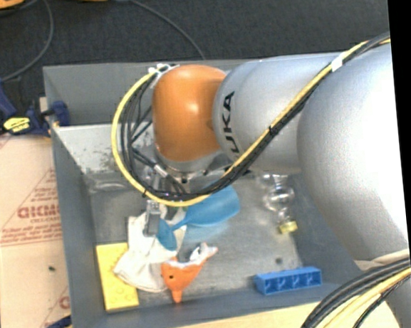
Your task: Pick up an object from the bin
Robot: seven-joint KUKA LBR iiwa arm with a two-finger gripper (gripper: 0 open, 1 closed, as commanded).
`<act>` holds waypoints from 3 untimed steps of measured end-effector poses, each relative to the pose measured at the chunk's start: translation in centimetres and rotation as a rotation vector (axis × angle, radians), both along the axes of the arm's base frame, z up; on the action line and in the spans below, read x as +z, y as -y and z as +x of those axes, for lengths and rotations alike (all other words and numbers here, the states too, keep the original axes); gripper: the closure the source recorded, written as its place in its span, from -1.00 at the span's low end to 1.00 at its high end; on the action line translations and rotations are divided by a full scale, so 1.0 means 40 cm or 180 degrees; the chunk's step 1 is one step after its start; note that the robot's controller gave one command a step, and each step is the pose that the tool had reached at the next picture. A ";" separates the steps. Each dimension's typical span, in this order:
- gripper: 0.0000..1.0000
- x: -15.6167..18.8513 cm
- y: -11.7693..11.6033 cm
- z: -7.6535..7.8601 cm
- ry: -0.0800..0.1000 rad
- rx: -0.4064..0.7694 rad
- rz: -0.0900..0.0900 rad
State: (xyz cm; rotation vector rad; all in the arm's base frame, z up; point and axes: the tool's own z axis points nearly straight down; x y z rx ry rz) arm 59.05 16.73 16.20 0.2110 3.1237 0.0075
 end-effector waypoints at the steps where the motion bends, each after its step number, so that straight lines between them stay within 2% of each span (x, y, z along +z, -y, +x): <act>1: -1.00 -0.070 0.069 -0.007 -0.0037 -0.0230 -0.0001; 2: 1.00 -0.065 0.043 0.011 0.0015 -0.0278 0.0012; 3: 1.00 -0.065 0.043 0.011 0.0015 -0.0283 0.0013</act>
Offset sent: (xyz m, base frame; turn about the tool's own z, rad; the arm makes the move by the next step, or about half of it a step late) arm 0.0032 -0.0167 -0.0267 0.0907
